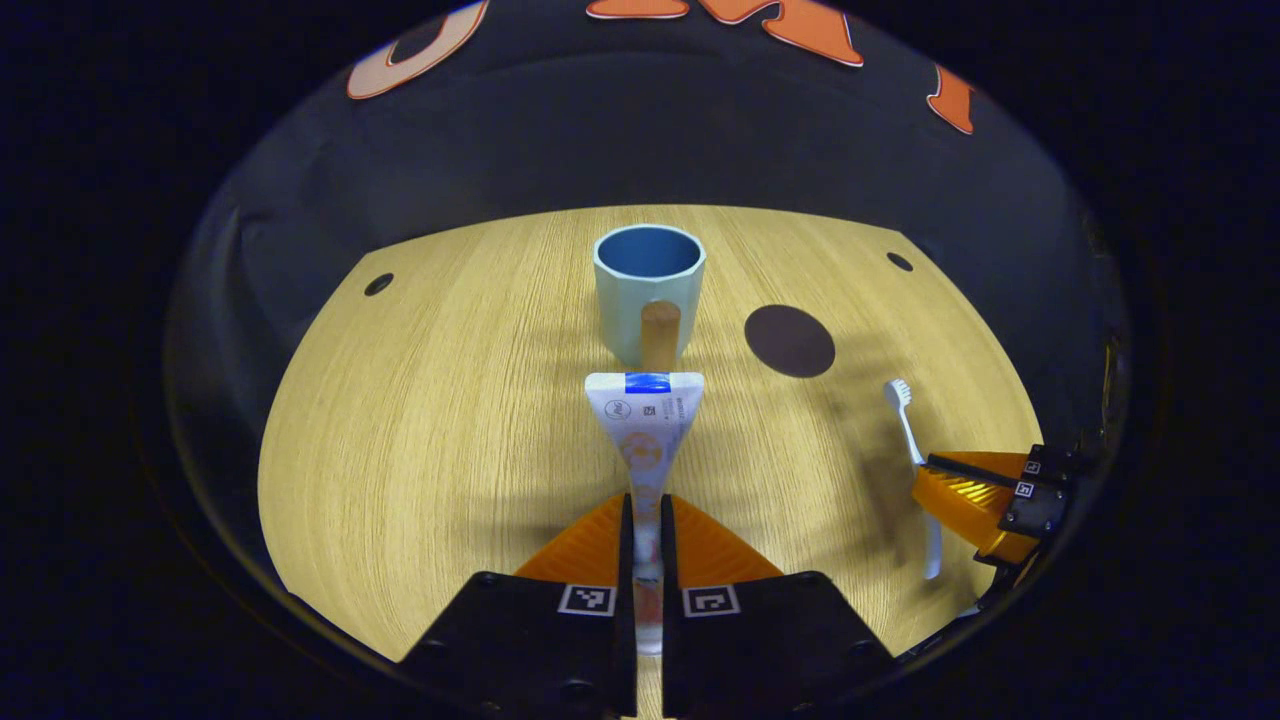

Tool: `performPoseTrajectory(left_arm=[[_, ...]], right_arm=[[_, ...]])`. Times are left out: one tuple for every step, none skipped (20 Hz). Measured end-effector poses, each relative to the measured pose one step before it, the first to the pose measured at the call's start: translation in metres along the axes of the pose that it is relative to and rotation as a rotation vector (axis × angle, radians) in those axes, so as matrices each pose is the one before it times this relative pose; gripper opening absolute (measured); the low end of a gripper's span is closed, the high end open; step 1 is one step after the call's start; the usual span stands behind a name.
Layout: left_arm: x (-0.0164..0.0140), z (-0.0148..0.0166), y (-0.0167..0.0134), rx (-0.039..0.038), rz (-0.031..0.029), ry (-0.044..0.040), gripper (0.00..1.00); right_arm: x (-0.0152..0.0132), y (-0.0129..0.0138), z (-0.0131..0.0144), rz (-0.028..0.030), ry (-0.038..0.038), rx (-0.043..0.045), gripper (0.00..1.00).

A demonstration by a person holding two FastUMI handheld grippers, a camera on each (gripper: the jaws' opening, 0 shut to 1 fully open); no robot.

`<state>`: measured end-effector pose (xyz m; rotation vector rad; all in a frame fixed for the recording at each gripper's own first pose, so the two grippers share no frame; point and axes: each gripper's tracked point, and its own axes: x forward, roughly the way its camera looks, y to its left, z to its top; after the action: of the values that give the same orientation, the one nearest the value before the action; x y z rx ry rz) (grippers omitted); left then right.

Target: Put the toothbrush and toothpaste on the desktop into the cup, then pick up the cup and place it on the coaster on the desktop.

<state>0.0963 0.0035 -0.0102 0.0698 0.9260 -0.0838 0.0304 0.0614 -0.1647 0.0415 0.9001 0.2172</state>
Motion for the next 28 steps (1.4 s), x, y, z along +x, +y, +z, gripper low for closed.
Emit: performPoseTrajectory(left_arm=[[-0.00301,0.00599,0.00421,0.01491,0.01569,-0.02296,0.10],[-0.00252,0.00951,0.00156,0.00394,0.00409,-0.03439,0.10],[-0.00352,0.00883,-0.00160,-0.00567,0.00011,-0.02650,0.10],[-0.00513,0.00734,0.00031,-0.00770,-0.00775,-0.03460,0.10],[-0.00493,0.00858,0.00126,-0.00625,-0.00564,-0.03269,0.10],[-0.00412,0.00864,0.00263,-0.00274,0.00175,-0.03387,0.10],[-0.00201,0.00696,0.00155,0.00073,0.00557,-0.03857,0.10],[-0.00246,0.00991,0.00117,-0.00486,0.00234,-0.03973,0.10],[-0.00438,0.00990,0.00009,-0.01205,0.00176,-0.03985,0.10],[0.00060,0.00897,0.00117,-0.01522,0.00253,-0.03734,0.10],[0.00032,0.00794,0.00184,-0.01529,0.00969,-0.03447,0.10],[-0.00006,0.00709,0.00329,-0.00968,0.01514,-0.03283,0.10],[-0.00157,0.00912,0.00133,-0.01141,0.00719,-0.03110,0.10],[-0.00003,0.01048,-0.00119,-0.01294,0.00041,-0.03496,0.10],[-0.00081,0.00934,0.00124,-0.01381,-0.00284,-0.02642,0.10],[0.00099,0.01027,-0.00063,-0.01010,-0.00292,-0.03019,0.10],[0.00190,0.00832,-0.00054,-0.00628,-0.00178,-0.03086,0.09],[0.00390,0.00749,-0.00172,0.00252,-0.00098,-0.03131,0.10],[0.00534,0.00289,0.00032,0.00407,0.01029,-0.02798,0.10],[0.00612,0.00746,0.00098,0.00887,0.00258,-0.02367,0.10],[0.00480,0.00480,-0.00091,0.00225,-0.00223,-0.02381,0.09],[0.00643,0.00405,-0.00168,0.00685,-0.00406,-0.02074,0.10],[0.00639,0.00520,0.00170,-0.00042,0.00701,-0.02442,0.09],[0.00627,0.00472,0.00159,-0.00198,-0.00182,-0.02459,0.10],[0.00564,0.00267,-0.00108,-0.01555,0.00233,-0.01894,0.10],[0.00731,0.00259,-0.00195,-0.01506,-0.00763,-0.00966,0.09],[0.00870,0.00206,-0.00020,-0.01851,-0.00092,-0.01176,0.10],[0.00840,0.00122,0.00062,-0.01160,-0.00139,-0.00477,0.10]], right_arm=[[0.00055,0.00074,0.00379,0.00816,-0.01889,0.00505,0.05],[-0.00112,0.00061,0.00183,0.00569,-0.01098,-0.00045,0.04],[-0.00022,-0.00212,0.00130,-0.00804,-0.00295,-0.00698,0.04],[-0.00097,0.00228,0.00255,0.00309,-0.01242,-0.00709,0.04],[-0.00064,0.00007,0.00389,0.00114,-0.01544,0.00206,0.04],[-0.00091,0.00061,0.00581,0.00612,-0.02082,0.00372,0.04],[-0.00059,-0.00059,0.00519,0.00103,-0.02003,0.00138,0.04],[0.00000,0.00232,0.00634,-0.00061,-0.02617,-0.00341,0.04],[0.00011,0.00109,0.00510,-0.00053,-0.01899,-0.00379,0.04],[-0.00128,-0.00097,0.00038,-0.00228,-0.00946,0.00868,0.04],[-0.00181,0.00039,0.00554,0.00290,-0.01727,0.01293,0.04],[-0.00099,0.00055,0.00732,-0.00153,-0.02047,0.00265,0.04],[0.00023,-0.00179,0.00854,-0.00787,-0.02380,0.00014,0.04],[0.00007,-0.00138,0.00396,-0.00326,-0.01777,-0.00213,0.04],[-0.00018,-0.00186,0.00563,-0.00516,-0.01619,-0.00115,0.04],[0.00013,-0.00106,0.00487,-0.00159,-0.01780,-0.00032,0.04],[0.00071,-0.00110,0.00544,-0.00200,-0.01801,-0.00188,0.04],[-0.00206,-0.00154,0.00145,-0.00564,-0.01819,-0.00167,0.04],[-0.00004,-0.00066,0.00301,-0.00253,-0.01681,-0.00412,0.04],[0.00151,-0.00181,0.00095,-0.00510,-0.00257,-0.00012,0.04],[0.00046,-0.00029,0.00111,0.00197,-0.00365,0.00633,0.04],[0.00347,-0.00249,0.00367,0.00365,-0.01239,0.00343,0.04],[0.00553,-0.00688,0.00593,-0.00842,-0.02099,-0.00317,0.04],[0.00360,-0.00436,0.00508,-0.00823,-0.02557,-0.00517,0.04],[0.00330,-0.00313,0.00553,-0.00691,-0.02174,-0.00617,0.04],[0.00103,-0.00328,0.00136,-0.00500,-0.01297,-0.00231,0.04],[0.00307,-0.00454,0.00084,-0.00688,-0.00738,-0.00187,0.04],[0.00341,-0.00488,-0.00087,-0.01014,-0.00141,-0.00061,0.04]])
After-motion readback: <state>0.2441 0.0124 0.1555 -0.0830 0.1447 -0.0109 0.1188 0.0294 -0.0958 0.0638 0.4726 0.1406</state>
